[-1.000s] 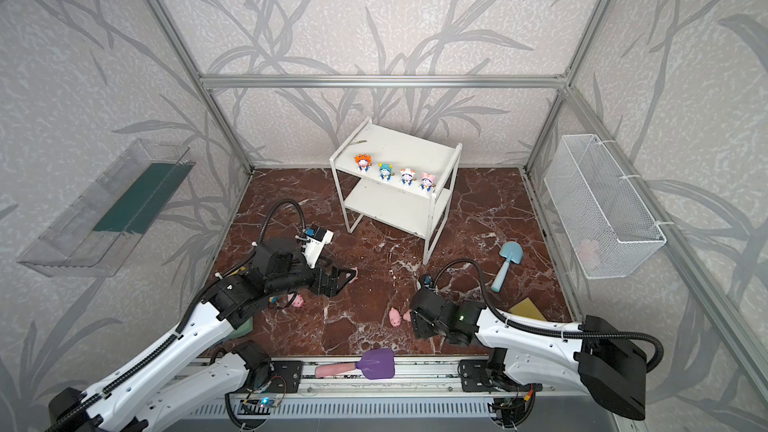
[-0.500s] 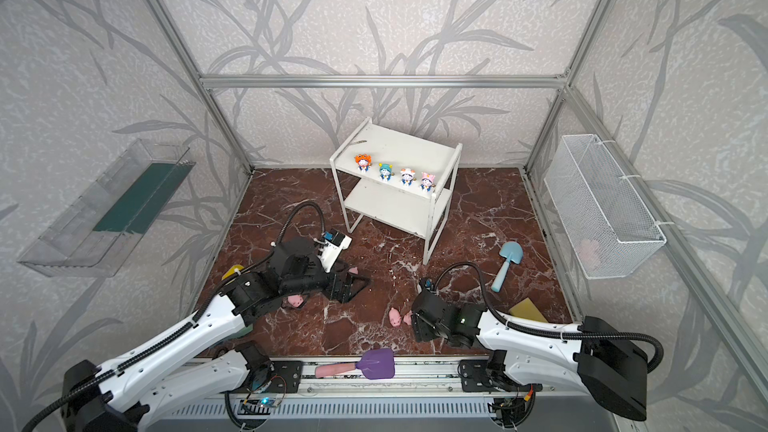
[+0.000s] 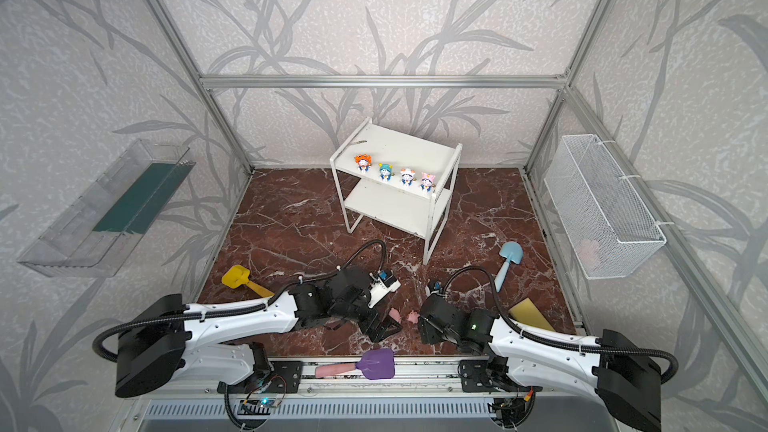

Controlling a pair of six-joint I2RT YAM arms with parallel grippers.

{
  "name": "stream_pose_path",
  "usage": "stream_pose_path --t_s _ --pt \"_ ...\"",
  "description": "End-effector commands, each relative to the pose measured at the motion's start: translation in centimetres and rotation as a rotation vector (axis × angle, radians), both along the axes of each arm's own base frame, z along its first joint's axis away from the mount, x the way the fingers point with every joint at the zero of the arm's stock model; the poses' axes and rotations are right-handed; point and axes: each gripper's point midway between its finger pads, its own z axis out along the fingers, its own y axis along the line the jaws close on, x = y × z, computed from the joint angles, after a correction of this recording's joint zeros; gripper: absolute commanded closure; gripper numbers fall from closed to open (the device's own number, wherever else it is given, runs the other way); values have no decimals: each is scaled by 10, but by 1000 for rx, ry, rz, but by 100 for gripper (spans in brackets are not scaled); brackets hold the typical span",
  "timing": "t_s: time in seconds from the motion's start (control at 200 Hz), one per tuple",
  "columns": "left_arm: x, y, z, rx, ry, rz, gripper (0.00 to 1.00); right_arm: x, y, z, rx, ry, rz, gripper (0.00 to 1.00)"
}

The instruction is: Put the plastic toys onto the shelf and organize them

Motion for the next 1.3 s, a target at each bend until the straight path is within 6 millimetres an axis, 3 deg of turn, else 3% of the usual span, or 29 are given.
stream_pose_path --t_s 0.0,0.285,0.5,0.7,1.139,1.294 --pt "8 -23 14 -68 -62 -23 1 -3 -14 -6 -37 8 -31 28" --pt "16 -39 5 -72 -70 -20 2 -3 -16 -3 -34 2 -41 28" --pt "17 -49 1 -78 -43 -19 9 7 -16 17 37 -82 -68 28" --pt "19 -43 1 -72 -58 -1 8 16 -4 29 86 -112 -59 28" --pt "18 -30 -2 -50 -73 21 7 37 14 28 74 -114 -63 28" --pt "20 -24 -2 -46 -80 38 2 40 19 34 93 -129 -57 28"
